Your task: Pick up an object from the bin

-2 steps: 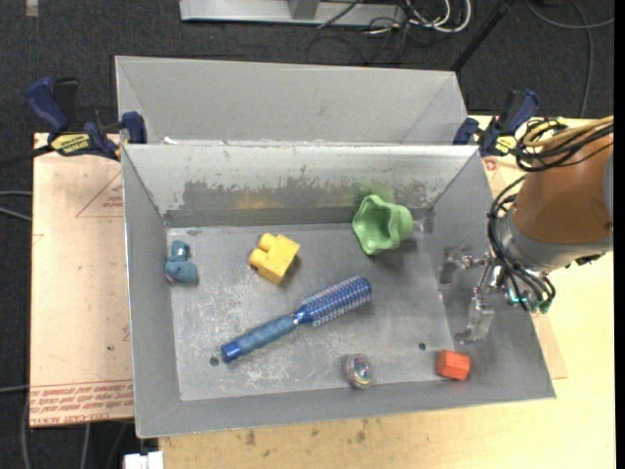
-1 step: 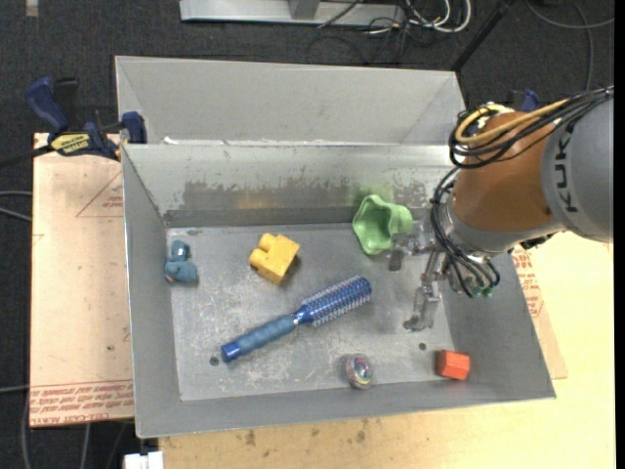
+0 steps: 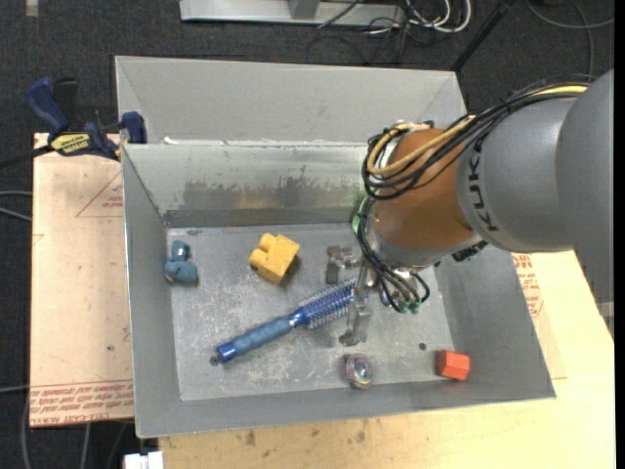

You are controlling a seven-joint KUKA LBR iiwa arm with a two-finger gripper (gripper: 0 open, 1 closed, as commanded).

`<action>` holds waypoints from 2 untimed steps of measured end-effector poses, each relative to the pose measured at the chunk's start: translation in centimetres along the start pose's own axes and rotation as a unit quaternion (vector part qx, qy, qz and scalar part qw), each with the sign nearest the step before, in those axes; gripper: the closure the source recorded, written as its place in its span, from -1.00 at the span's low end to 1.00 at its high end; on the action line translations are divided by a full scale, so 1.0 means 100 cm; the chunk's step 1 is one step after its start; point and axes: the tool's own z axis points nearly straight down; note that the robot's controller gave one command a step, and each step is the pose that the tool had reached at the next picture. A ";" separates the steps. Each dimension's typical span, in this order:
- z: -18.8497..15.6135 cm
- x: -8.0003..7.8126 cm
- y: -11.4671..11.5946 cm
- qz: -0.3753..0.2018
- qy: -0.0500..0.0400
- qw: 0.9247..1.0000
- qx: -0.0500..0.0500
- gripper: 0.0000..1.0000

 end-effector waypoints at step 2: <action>-0.120 0.011 -0.003 0.002 -0.005 1.000 0.002 1.00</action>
Offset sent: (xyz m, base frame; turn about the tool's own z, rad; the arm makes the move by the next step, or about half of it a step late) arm 0.0000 0.0000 0.0000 0.0000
